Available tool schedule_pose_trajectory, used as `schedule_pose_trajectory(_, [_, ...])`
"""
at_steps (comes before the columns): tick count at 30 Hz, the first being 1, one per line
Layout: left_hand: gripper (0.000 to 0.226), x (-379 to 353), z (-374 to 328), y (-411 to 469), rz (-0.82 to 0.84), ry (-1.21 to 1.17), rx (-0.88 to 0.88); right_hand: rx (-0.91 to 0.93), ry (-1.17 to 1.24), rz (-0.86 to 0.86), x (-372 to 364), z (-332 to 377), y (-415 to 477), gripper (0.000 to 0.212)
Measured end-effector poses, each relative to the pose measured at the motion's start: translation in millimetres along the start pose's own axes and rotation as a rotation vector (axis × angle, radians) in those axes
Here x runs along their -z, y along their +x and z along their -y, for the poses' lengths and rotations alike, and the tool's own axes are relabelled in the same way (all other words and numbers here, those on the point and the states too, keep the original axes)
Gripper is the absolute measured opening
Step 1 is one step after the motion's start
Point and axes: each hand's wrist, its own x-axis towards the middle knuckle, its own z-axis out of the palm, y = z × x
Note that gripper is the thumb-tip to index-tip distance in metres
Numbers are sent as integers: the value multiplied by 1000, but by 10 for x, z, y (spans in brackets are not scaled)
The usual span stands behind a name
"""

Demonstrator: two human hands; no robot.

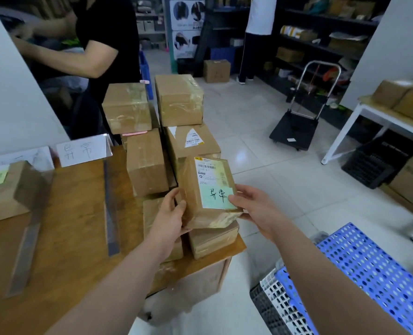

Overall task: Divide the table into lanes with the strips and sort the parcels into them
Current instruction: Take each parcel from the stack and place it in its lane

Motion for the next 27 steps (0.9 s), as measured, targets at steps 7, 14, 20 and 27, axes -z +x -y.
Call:
schedule_pose_trajectory(7, [51,25,-4,-102,7,41,8,67,-35,13,-102,70,-89,37])
schedule_pose_trajectory(14, [57,261,-124,-283,-21,3,-83,141,-17,95,-406,254,-136,47])
schedule_pose_trajectory(20, [42,791,-360,-433,-135,8,-198,226,-89,149,-988,471,-107,48])
schedule_pose_trajectory(27, [39,1683,-586,-392,-258,67,-267,211,-108,229,-2017,610,115,49])
